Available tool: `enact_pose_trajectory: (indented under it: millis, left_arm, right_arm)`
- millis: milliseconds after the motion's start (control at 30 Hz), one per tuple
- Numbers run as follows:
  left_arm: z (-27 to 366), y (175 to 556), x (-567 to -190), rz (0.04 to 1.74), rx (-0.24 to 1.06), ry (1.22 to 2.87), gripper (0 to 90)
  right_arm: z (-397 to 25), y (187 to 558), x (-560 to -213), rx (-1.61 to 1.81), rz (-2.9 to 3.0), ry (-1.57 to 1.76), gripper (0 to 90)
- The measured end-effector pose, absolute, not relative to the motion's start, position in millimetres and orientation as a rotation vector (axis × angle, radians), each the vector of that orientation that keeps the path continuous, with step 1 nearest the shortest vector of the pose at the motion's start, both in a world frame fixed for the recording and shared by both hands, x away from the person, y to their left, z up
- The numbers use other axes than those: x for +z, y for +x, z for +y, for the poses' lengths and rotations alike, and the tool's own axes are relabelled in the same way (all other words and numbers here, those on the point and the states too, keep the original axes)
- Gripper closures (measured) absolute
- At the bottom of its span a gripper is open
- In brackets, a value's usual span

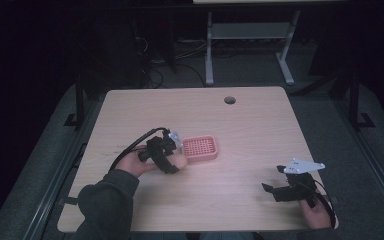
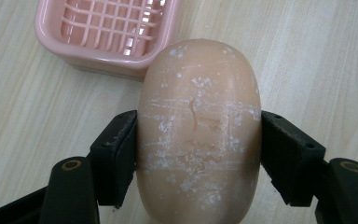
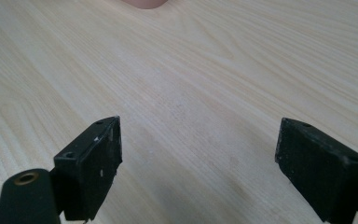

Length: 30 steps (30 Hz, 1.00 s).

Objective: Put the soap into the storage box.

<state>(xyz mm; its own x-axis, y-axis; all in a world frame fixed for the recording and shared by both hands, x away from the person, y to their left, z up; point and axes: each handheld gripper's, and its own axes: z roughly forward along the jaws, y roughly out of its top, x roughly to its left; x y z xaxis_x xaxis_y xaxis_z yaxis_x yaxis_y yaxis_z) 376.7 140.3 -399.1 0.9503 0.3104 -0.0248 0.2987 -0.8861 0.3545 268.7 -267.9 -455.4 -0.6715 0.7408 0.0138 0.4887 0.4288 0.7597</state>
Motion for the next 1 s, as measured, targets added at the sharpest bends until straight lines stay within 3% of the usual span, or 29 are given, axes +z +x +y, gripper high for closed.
enact_pose_trajectory:
  millis: [1000]
  left_arm:
    - [111.1,394.7,-387.0,0.370,0.060,2.759,32.2]
  right_arm:
    - [-268.2,268.2,-455.5,1.108,2.362,1.058,14.1]
